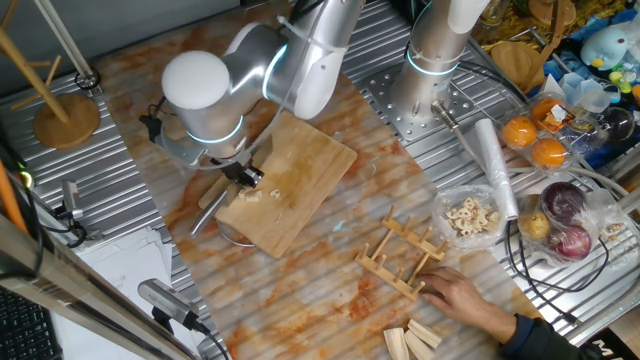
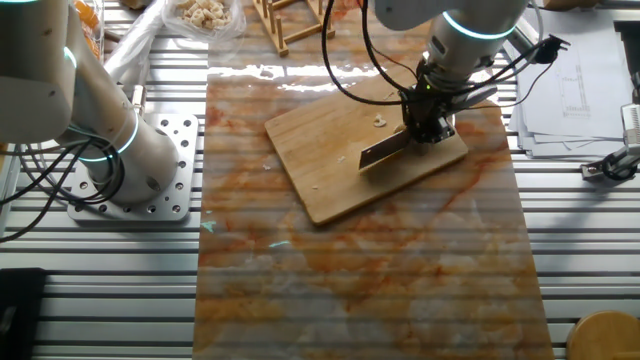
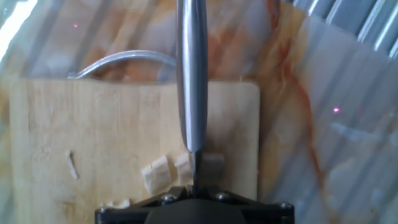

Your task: Slice the lotus root

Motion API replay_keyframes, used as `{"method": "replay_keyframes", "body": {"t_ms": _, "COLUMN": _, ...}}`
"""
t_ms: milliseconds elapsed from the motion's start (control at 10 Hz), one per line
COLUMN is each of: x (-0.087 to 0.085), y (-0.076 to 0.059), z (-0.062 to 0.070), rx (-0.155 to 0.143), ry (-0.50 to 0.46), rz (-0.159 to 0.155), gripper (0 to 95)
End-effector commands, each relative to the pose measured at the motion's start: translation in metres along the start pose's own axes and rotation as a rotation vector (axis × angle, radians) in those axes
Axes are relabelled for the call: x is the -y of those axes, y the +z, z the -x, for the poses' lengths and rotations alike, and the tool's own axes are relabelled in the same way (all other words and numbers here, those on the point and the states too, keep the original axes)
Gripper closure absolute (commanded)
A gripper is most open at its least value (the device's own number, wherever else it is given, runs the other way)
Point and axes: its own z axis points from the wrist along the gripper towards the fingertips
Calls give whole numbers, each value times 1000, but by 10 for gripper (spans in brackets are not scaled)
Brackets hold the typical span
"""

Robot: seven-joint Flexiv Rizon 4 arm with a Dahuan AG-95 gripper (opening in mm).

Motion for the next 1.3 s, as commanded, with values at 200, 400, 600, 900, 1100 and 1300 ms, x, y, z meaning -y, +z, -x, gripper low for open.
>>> {"method": "replay_keyframes", "body": {"t_ms": 200, "x": -1, "y": -39, "z": -8, "rx": -25, "ry": 8, "rz": 13, "gripper": 950}}
{"method": "replay_keyframes", "body": {"t_ms": 400, "x": 5, "y": -40, "z": -14, "rx": -26, "ry": 36, "rz": 15, "gripper": 950}}
{"method": "replay_keyframes", "body": {"t_ms": 600, "x": 9, "y": -30, "z": -13, "rx": -23, "ry": 79, "rz": 12, "gripper": 950}}
{"method": "replay_keyframes", "body": {"t_ms": 900, "x": 11, "y": -21, "z": -11, "rx": -17, "ry": 88, "rz": 13, "gripper": 950}}
{"method": "replay_keyframes", "body": {"t_ms": 1100, "x": 12, "y": -17, "z": -8, "rx": -15, "ry": 95, "rz": 14, "gripper": 950}}
{"method": "replay_keyframes", "body": {"t_ms": 1300, "x": 13, "y": -13, "z": -7, "rx": -11, "ry": 98, "rz": 15, "gripper": 950}}
